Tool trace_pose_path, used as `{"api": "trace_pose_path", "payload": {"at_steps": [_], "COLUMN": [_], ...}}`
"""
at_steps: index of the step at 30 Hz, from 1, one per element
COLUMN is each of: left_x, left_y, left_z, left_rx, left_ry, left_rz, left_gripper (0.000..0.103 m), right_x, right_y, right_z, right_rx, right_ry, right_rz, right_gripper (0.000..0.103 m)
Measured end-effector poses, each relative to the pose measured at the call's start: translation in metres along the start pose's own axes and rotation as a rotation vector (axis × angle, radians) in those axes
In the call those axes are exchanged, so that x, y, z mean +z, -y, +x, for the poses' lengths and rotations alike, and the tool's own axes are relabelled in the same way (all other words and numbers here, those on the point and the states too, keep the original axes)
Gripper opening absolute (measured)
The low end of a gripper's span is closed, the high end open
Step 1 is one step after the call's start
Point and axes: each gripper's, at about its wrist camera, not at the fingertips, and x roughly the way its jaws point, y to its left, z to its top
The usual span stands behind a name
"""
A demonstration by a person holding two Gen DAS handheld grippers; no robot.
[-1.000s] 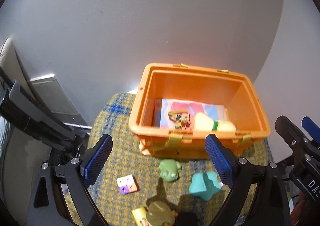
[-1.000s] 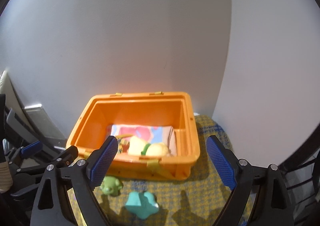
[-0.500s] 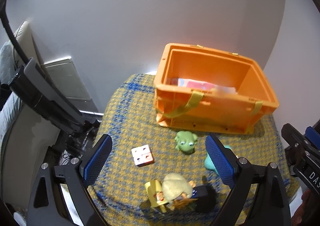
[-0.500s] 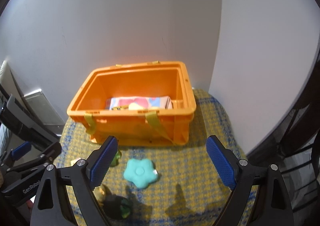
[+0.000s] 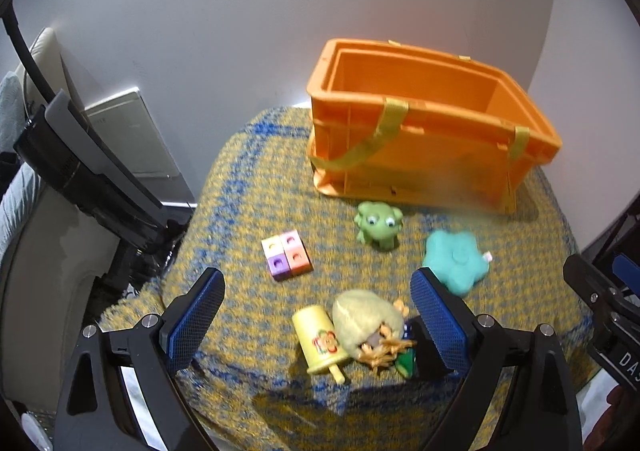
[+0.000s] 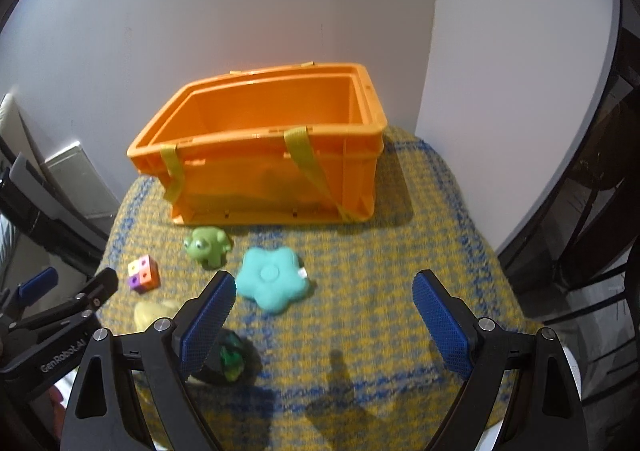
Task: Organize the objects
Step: 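Move both tools back down toward the remaining toys, then grasp the beige plush with orange star toy with the left tool while the right tool grasps the black-green ball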
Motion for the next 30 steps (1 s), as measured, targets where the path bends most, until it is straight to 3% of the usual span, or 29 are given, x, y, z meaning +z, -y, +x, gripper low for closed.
{"api": "trace_pose_path", "payload": {"at_steps": [6, 12, 16, 26, 30], "left_x": [-0.022, -0.023, -0.025, -0.035, -0.04], "left_y": [-0.004, 0.003, 0.01, 0.02, 0.028], "left_z": [0.009, 0.018, 0.034, 0.059, 0.057], "left_rx": [-0.02, -0.051, -0.081, -0.124, -0.17], "left_ry": [-0.036, -0.038, -0.081, -0.151, -0.158], "left_rz": [-0.016, 0.005, 0.006, 0.01, 0.036], "left_gripper": [0.095, 0.092, 0.079, 0.067, 0.047], "right_x": [-0.015, -0.018, -0.019, -0.024, -0.025], "right_y": [-0.004, -0.001, 0.003, 0.009, 0.009], "right_z": [0.003, 0.008, 0.013, 0.025, 0.026], "right_rx": [0.002, -0.006, -0.02, -0.025, -0.02], "right_ry": [-0.023, -0.037, -0.048, -0.087, -0.096], "right_rz": [-0.024, -0.021, -0.016, -0.006, -0.001], "right_gripper": [0.09, 0.09, 0.09, 0.09, 0.09]}}
